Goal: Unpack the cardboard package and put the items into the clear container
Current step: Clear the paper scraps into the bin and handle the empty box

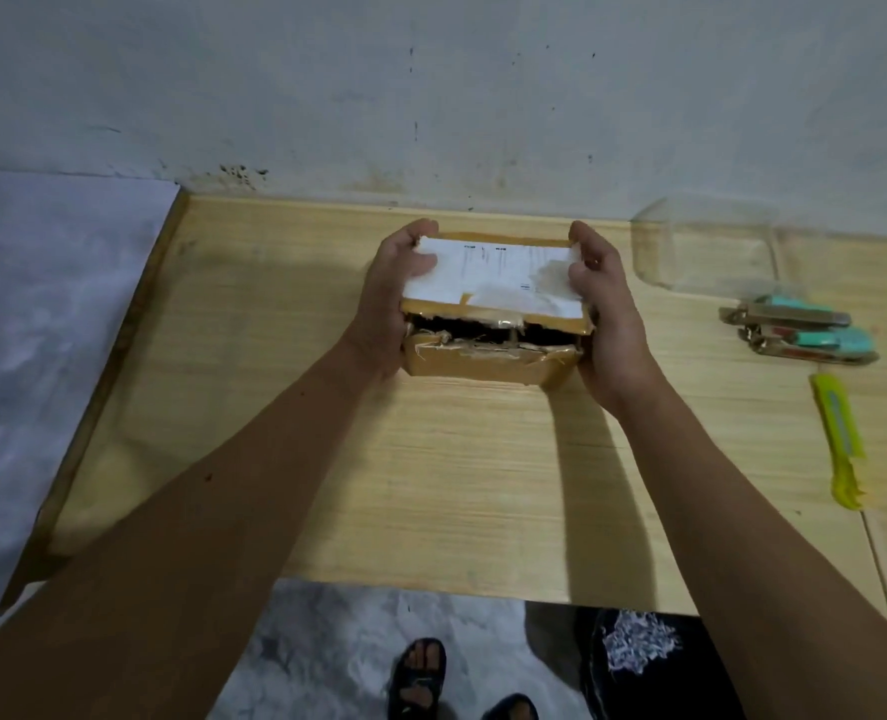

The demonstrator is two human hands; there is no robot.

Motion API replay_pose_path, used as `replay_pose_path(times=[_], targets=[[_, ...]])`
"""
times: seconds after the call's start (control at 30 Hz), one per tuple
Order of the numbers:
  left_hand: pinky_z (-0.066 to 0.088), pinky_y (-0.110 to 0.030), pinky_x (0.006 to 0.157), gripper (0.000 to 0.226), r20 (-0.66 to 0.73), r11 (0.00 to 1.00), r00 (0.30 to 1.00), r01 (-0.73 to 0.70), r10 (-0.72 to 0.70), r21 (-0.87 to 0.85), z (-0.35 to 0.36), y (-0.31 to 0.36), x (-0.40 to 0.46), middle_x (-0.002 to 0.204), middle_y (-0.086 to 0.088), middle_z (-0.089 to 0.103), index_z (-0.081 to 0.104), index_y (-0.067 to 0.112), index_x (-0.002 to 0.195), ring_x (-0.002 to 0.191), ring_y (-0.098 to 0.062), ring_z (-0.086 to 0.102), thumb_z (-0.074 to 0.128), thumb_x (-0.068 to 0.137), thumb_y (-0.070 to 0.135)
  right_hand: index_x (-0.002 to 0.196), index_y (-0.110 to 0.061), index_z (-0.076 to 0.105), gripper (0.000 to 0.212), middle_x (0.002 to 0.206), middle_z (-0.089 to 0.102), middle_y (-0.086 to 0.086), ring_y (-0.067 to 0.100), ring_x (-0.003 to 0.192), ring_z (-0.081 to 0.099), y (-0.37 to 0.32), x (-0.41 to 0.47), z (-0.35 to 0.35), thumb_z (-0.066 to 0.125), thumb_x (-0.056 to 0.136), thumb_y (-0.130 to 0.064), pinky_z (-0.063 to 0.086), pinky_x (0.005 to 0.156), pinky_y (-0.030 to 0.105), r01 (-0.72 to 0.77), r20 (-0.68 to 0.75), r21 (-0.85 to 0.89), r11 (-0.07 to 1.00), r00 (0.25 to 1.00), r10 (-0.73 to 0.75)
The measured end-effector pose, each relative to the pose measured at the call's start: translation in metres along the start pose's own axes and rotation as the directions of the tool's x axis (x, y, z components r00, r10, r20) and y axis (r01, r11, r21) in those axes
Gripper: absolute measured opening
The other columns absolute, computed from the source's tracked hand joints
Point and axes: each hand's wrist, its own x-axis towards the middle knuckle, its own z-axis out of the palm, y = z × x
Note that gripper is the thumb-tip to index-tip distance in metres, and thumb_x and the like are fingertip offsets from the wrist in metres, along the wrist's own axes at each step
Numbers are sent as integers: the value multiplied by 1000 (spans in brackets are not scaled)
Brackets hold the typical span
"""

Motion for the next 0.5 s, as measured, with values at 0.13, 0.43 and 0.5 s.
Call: replay_pose_path(times=[0.13, 0.43, 0.5], targets=[[60, -31, 79, 67, 52, 981, 999, 0, -11, 195, -12, -7, -1, 142, -6, 60, 44, 22, 155, 109, -25, 69, 65, 91, 14, 160, -27, 34, 61, 157, 47, -10, 7, 136, 55, 3, -5, -8, 58, 104, -23, 44, 117, 35, 22, -7, -138, 990, 1000, -24], [47, -31, 113, 49, 26, 931, 999, -31, 24, 363, 18, -24, -30, 141, 8, 61, 36, 13, 158, 130, -7, 60, 49, 110, 16, 161, -28, 32, 77, 148, 57, -7, 11, 129, 62, 1, -47, -9, 69, 95, -40, 49, 113, 43, -6, -150, -210, 978, 988, -26], [47, -34, 115, 52, 56, 936, 998, -13, -7, 353, 41, -24, -42, 146, 7, 58, 32, 17, 160, 133, -10, 59, 48, 111, 17, 160, -30, 33, 77, 148, 56, -8, 10, 128, 61, -5, -70, -23, 69, 94, -43, 50, 112, 43, -12, -224, -221, 975, 974, -39]])
